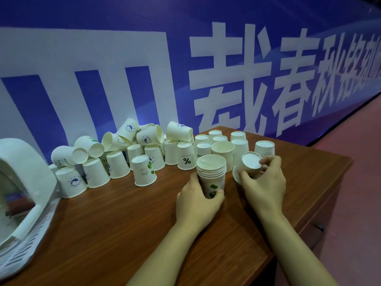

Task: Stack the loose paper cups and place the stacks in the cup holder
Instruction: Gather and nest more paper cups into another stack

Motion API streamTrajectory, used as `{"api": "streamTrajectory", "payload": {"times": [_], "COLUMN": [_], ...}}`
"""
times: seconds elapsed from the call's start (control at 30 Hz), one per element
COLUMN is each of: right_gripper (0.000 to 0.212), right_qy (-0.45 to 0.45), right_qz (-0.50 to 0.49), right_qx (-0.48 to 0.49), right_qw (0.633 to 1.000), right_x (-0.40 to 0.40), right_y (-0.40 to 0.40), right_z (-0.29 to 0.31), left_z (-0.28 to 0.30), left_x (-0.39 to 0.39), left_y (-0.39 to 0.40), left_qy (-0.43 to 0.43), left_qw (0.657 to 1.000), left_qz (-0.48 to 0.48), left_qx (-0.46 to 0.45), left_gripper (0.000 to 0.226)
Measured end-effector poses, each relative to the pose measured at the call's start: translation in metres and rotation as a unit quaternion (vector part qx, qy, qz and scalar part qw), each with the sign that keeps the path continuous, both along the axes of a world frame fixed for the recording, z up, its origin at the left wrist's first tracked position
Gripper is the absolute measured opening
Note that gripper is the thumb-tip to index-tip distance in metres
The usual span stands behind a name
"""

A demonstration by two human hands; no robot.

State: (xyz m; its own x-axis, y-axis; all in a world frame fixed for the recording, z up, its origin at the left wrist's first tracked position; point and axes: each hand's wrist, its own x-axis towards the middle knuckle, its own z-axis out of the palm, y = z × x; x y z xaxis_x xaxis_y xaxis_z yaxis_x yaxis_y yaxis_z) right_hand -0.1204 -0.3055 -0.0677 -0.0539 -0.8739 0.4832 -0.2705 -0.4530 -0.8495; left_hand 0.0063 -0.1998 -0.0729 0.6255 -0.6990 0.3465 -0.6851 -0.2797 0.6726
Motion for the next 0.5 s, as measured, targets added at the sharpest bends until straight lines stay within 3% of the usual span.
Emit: {"api": "streamTrajectory", "payload": {"times": [0.13, 0.3, 0.37, 0.43, 0.5], "right_gripper": [0.070, 0.048, 0.046, 0.058, 0.065], "right_qy": [-0.043, -0.092, -0.159, -0.251, -0.278], "right_qz": [0.029, 0.032, 0.064, 0.123, 0.154], "right_qx": [-0.025, -0.081, -0.055, -0.006, 0.008], "right_qw": [0.998, 0.992, 0.984, 0.960, 0.948], "right_x": [0.0020, -0.0005, -0.0039, -0.0054, -0.0052], "right_y": [0.0064, 0.0103, 0.0106, 0.0093, 0.0073], "right_z": [0.0035, 0.0047, 0.0087, 0.0109, 0.0110], "left_z": [-0.0015, -0.0010, -0.0010, -0.0014, -0.0009], "left_x": [0.0010, 0.0016, 0.0015, 0.0021, 0.0019], "left_y": [-0.0013, -0.0016, -0.0010, -0.0008, -0.0007], "left_qy": [0.000, -0.003, -0.003, -0.001, 0.004], "left_qw": [1.000, 1.000, 1.000, 1.000, 0.999], "left_qz": [-0.005, -0.008, -0.009, -0.019, -0.042], "left_qx": [-0.007, -0.008, -0.011, -0.012, -0.011], "left_gripper": [0.059, 0.060, 0.059, 0.058, 0.058]}}
